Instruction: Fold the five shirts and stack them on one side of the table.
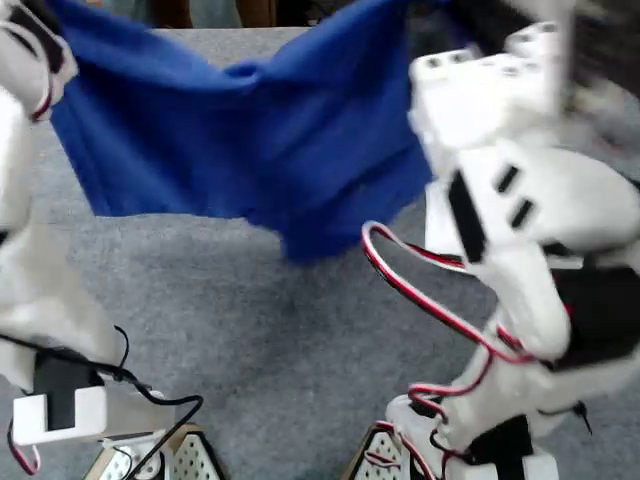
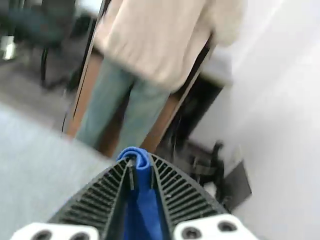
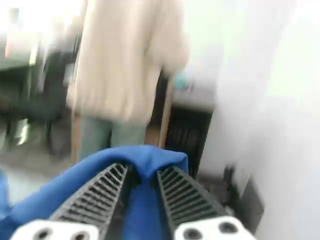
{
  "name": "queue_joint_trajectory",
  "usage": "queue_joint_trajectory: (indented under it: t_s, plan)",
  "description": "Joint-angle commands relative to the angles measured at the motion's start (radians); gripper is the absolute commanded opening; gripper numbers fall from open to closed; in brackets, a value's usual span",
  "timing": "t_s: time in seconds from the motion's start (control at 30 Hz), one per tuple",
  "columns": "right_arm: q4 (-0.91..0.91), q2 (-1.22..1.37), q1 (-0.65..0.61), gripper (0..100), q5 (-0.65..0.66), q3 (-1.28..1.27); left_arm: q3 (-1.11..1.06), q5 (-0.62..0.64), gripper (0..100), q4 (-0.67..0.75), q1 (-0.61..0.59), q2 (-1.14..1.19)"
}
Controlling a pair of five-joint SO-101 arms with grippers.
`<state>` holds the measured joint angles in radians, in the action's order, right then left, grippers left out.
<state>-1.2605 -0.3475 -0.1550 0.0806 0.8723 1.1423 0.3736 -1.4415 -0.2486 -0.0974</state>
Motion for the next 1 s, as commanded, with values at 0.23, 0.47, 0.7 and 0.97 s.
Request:
queue_joint_trajectory:
  t_s: [0.23,0.47,0.7,0.97]
  plan:
    - [0.181,-0.088,0.06,1.4,-0.014,0.14,0.237,-0.127,3,-0.238,-0.114,-0.109]
    - [0.068,-0.09,0.055,1.4,-0.02,0.214,0.182,-0.147,3,-0.319,-0.223,-0.255]
    - [-0.091,-0.09,0.054,1.4,-0.02,0.3,-0.18,-0.236,3,-0.319,-0.298,-0.497]
    - [-0.187,-0.09,0.052,1.4,-0.021,0.308,-0.699,-0.319,3,-0.302,-0.298,-0.838]
